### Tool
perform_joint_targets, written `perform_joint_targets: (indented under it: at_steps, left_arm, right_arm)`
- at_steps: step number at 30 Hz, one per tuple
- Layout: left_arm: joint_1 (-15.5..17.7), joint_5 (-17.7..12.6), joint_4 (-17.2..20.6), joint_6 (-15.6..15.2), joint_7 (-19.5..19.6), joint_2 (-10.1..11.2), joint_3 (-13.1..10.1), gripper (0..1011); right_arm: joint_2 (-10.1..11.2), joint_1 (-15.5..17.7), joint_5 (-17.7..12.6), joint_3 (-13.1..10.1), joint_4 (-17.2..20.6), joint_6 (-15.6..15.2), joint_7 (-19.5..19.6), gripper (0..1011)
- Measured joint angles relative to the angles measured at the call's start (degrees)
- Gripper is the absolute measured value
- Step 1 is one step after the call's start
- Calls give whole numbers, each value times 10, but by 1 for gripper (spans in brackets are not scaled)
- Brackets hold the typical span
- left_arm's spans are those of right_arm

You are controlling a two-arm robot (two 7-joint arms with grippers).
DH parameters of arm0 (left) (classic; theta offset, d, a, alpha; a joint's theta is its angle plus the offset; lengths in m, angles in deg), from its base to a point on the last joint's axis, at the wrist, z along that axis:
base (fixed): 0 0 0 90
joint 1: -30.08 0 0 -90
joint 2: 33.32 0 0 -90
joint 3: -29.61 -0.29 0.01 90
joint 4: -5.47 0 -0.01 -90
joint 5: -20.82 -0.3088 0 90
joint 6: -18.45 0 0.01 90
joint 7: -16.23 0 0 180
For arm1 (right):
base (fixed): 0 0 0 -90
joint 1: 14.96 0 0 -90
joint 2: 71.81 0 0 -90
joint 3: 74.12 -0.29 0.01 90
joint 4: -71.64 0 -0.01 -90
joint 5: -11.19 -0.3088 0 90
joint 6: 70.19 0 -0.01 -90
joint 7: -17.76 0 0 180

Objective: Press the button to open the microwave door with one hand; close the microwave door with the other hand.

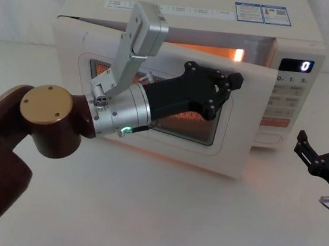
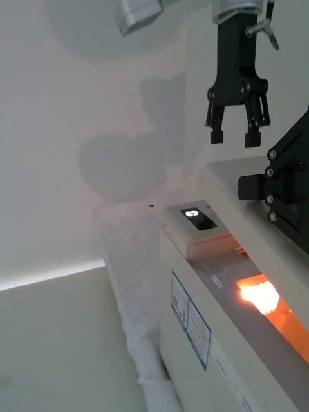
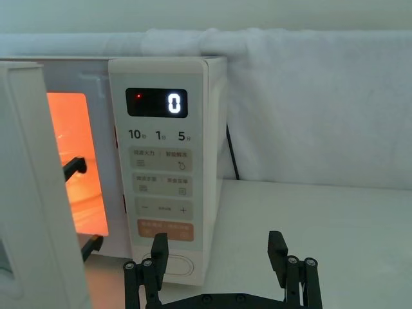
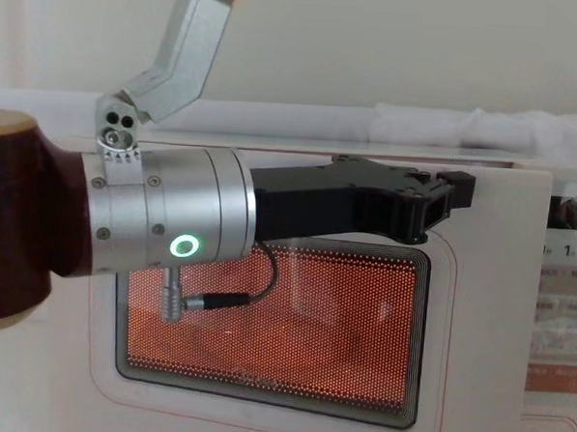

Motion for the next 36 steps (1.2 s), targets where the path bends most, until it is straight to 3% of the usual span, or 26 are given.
perform_joint_targets:
  at_steps: [13,20,36]
  left_arm:
    - [16,-26,-35,-2,-34,-31,1,0]
    - [26,-51,-44,-20,-71,-48,10,0]
    - [19,-75,-43,-49,-99,-62,29,0]
  right_arm:
    - [0,0,0,0,0,0,0,1000]
    - [0,0,0,0,0,0,0,1000]
    - [0,0,0,0,0,0,0,1000]
